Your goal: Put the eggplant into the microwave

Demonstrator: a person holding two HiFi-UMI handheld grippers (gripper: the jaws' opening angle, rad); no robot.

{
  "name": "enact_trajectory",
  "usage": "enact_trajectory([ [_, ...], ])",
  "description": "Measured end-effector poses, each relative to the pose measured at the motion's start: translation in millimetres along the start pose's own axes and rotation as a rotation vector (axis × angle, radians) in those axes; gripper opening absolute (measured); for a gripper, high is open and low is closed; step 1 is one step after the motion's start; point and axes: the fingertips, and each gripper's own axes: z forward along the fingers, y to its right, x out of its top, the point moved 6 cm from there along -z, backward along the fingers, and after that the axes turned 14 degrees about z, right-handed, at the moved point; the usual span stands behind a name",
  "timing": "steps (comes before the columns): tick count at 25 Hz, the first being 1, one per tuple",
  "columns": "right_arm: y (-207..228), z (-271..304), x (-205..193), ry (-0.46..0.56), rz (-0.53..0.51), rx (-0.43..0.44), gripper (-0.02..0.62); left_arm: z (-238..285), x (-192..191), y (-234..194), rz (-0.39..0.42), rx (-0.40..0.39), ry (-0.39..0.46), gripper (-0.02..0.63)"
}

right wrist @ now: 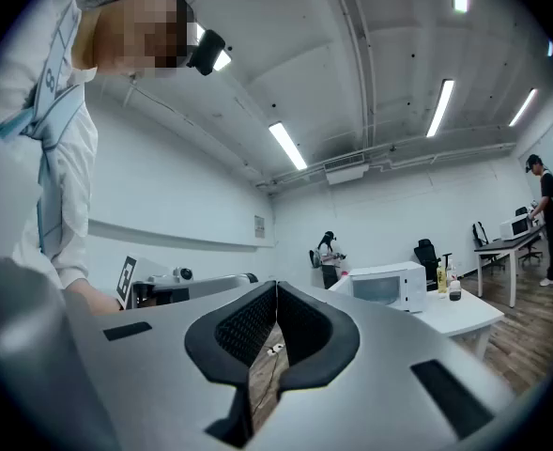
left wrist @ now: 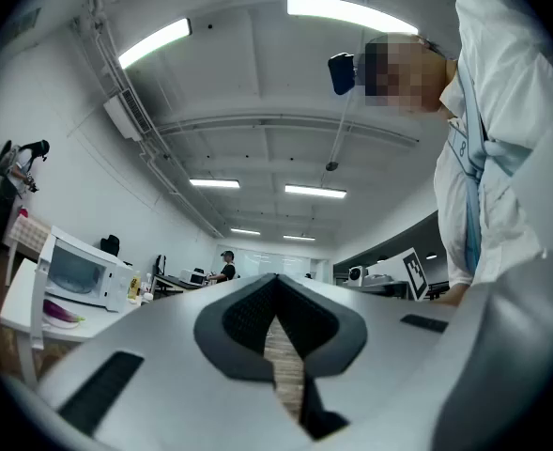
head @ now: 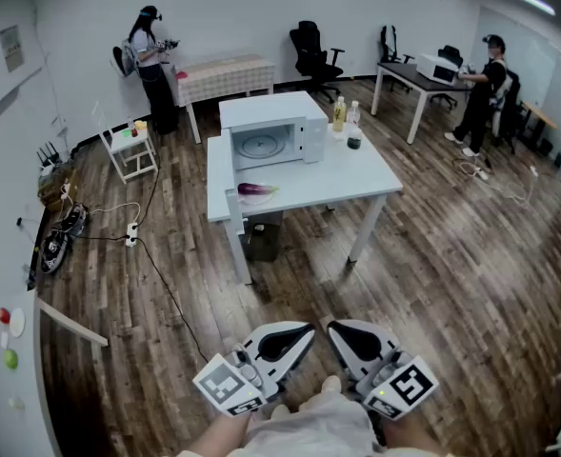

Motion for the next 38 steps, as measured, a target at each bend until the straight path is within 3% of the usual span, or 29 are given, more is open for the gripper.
enact_trajectory([
  [11, 34.3, -1.4, 9.2, -0.008, 0.013, 0.001, 0.032, 33.1, -9.6, -7.0, -0.021, -0.003, -0.012, 0.002],
  [22, 107.8, 2.6, 39.2, 0.037, 0.078, 0.021, 0.035, 98.2, -22.7, -37.9, -0.014, 0.006, -0.011, 0.002],
  [38, 198.5, 10.9, 71.1, -0.034, 0.083, 0.111, 0.037, 182.3, -47.8, -67.2, -0.007, 0.073, -0.032, 0.0],
])
